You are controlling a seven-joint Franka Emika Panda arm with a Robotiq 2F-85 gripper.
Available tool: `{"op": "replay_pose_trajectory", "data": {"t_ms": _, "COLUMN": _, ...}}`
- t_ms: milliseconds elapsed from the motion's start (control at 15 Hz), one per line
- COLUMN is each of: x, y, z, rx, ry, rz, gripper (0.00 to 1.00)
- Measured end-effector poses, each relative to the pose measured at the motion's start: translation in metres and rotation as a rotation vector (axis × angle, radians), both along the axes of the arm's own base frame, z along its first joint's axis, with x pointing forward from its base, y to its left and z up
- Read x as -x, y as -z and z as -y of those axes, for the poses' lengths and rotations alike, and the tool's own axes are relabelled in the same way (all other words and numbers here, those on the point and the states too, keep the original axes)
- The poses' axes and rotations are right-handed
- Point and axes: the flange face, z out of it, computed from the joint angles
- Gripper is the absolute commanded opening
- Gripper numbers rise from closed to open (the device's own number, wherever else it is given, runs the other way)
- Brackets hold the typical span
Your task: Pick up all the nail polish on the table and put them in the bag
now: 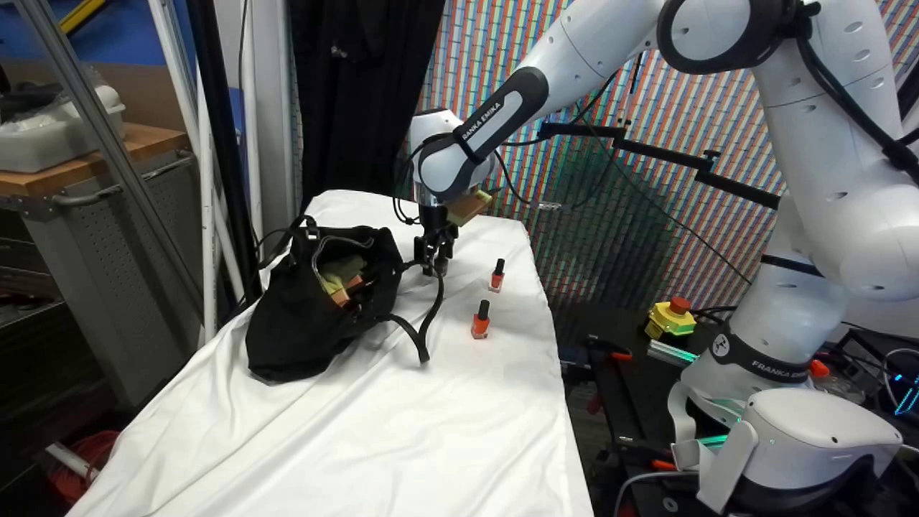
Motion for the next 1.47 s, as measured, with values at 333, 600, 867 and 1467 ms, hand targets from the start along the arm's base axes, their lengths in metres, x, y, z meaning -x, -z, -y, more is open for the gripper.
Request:
{"op": "replay_pose_trajectory", "data": {"t_ms": 333, "x": 0.001, "y": 0.005, "z": 0.003, "rx": -0.007, "ry": -0.001, "rz": -0.004, "gripper": 1.0}}
{"op": "replay_pose_trajectory", "data": {"t_ms": 600, "x": 0.0, "y": 0.008, "z": 0.004, "rx": -0.01, "ry": -0.006, "rz": -0.004, "gripper": 1.0}}
{"op": "replay_pose_trajectory", "data": {"t_ms": 867, "x": -0.007, "y": 0.0, "z": 0.004, "rx": -0.005, "ry": -0.012, "rz": 0.014, "gripper": 1.0}}
{"op": "replay_pose_trajectory", "data": {"t_ms": 1467, "x": -0.012, "y": -0.017, "z": 0.005, "rx": -0.002, "ry": -0.013, "rz": 0.03, "gripper": 1.0}}
